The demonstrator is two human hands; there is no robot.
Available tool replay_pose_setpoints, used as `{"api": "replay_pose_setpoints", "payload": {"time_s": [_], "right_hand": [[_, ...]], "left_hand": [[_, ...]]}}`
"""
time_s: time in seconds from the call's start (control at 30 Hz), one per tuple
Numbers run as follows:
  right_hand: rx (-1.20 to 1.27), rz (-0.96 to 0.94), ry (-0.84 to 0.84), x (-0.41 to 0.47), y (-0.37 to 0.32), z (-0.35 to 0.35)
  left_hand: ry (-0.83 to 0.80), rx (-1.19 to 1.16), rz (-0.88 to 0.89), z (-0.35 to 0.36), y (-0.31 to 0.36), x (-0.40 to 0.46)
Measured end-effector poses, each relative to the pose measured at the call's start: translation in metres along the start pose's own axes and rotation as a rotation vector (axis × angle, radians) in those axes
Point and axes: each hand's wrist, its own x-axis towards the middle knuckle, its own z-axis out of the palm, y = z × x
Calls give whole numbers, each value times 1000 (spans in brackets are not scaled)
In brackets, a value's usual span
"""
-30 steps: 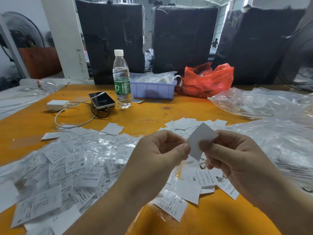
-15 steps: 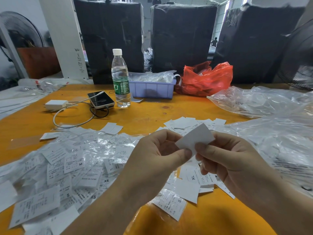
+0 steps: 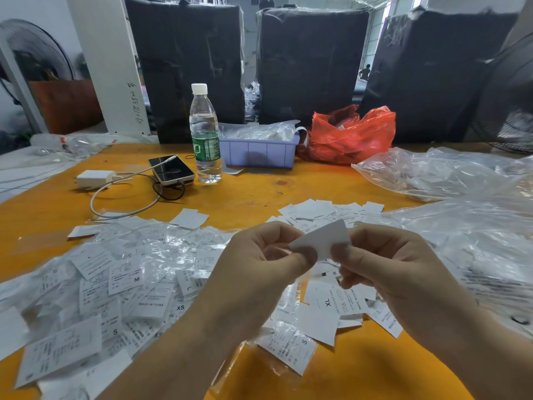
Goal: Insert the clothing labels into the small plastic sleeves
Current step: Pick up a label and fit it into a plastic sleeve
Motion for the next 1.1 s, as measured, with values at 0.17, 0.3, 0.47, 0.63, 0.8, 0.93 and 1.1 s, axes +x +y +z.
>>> {"api": "replay_pose_setpoints", "payload": {"time_s": [0.17,0.3,0.47,0.63,0.8,0.93,1.1], "right_hand": [[-35,24,-58,0,0,2],[-49,41,-83,0,1,3],[-26,-24,25,0,1,0],[66,-80,164,2,-2,-4],[43,-94,145,-2,-3,0],[4,-80,137,-1,-3,-1],[1,-64,103,1,0,-3]], "left_hand": [[-14,-88,-14,0,1,0],[-10,-92,4,0,0,0],[-4,-127,-6,-3,2,1],[85,-222,-43,-7,2,3],[152,-258,-59,-8,3,4],[160,-286,-67,-8,4,4],[150,-302,-77,-8,6,3]]}}
